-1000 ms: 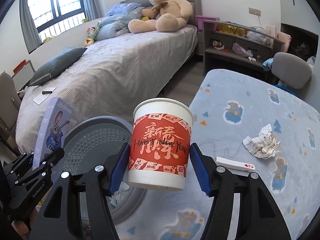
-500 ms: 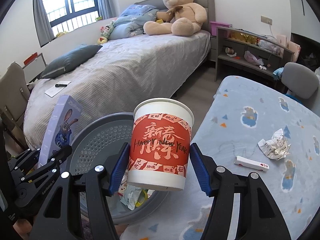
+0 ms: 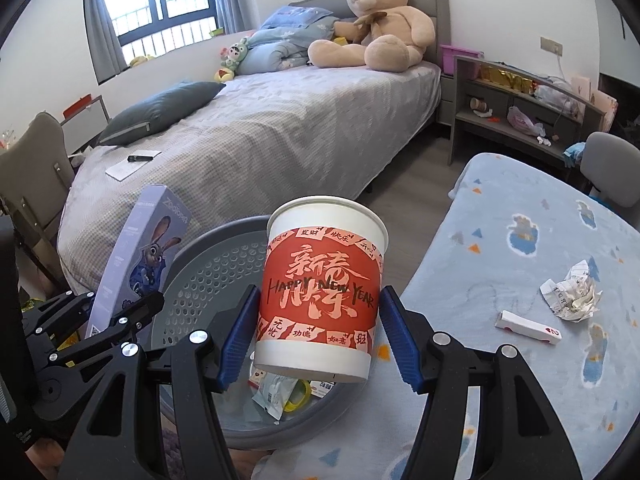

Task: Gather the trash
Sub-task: 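Carry the paper cup over the basket and open both grippers to drop cup and box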

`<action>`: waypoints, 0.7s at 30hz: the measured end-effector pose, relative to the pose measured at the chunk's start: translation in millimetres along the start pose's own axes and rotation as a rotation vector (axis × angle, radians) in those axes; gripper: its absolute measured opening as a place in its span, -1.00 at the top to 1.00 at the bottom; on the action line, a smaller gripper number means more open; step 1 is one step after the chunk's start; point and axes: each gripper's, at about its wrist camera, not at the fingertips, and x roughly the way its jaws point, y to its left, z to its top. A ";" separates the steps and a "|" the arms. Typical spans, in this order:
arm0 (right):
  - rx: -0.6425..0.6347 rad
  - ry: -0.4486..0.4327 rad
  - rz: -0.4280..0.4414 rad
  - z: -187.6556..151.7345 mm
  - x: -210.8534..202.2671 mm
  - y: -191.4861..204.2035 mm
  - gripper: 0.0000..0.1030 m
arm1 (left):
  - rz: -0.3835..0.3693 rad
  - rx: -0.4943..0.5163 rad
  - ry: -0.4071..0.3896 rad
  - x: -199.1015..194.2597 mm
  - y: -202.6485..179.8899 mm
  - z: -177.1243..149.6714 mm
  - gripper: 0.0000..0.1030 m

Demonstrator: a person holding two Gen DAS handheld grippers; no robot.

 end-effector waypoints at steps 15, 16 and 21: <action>-0.056 0.019 0.032 -8.9 14.4 17.3 -0.16 | -0.026 -0.001 0.048 10.6 6.0 -5.1 0.40; -0.058 0.021 0.034 -9.2 15.2 17.7 -0.16 | -0.029 -0.004 0.053 11.5 7.1 -5.1 0.40; -0.060 0.037 0.042 -10.7 19.0 18.9 -0.16 | -0.042 -0.009 0.068 14.5 9.2 -5.8 0.40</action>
